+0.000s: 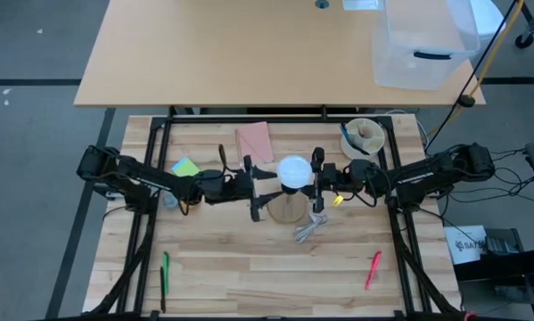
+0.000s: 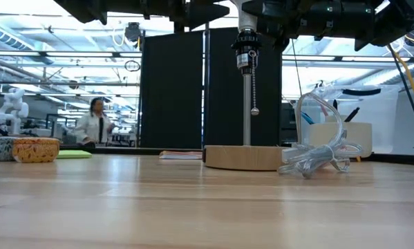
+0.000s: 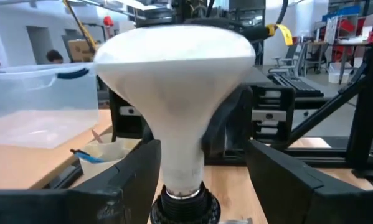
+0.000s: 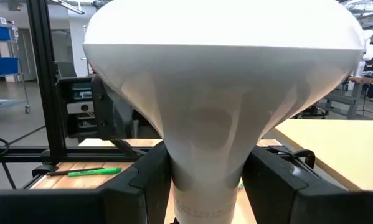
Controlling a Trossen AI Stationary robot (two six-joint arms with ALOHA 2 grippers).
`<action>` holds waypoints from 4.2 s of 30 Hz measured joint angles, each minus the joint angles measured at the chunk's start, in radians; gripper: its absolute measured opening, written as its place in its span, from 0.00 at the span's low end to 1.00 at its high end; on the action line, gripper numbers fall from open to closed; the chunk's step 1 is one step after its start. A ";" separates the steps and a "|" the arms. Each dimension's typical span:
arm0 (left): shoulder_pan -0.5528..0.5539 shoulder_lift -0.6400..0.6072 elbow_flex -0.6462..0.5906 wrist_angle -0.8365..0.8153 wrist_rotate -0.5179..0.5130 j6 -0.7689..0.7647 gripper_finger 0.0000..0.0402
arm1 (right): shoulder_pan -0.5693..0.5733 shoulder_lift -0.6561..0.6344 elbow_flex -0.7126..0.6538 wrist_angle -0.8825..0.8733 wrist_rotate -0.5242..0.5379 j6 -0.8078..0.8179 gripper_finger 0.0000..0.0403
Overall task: Screw lightbulb
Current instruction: Insert the lightbulb into the lamp
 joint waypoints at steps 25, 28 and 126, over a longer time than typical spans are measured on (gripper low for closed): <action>0.023 -0.173 0.352 -0.593 0.010 0.286 0.00 | 0.000 0.000 -0.001 -0.005 0.000 0.007 0.41; 0.045 -0.152 0.422 -0.686 0.059 0.286 0.00 | 0.000 0.000 -0.001 -0.006 0.000 0.007 0.41; 0.116 0.000 0.602 -1.012 0.145 0.278 0.00 | 0.076 -0.027 -0.002 -0.012 0.079 -0.028 0.63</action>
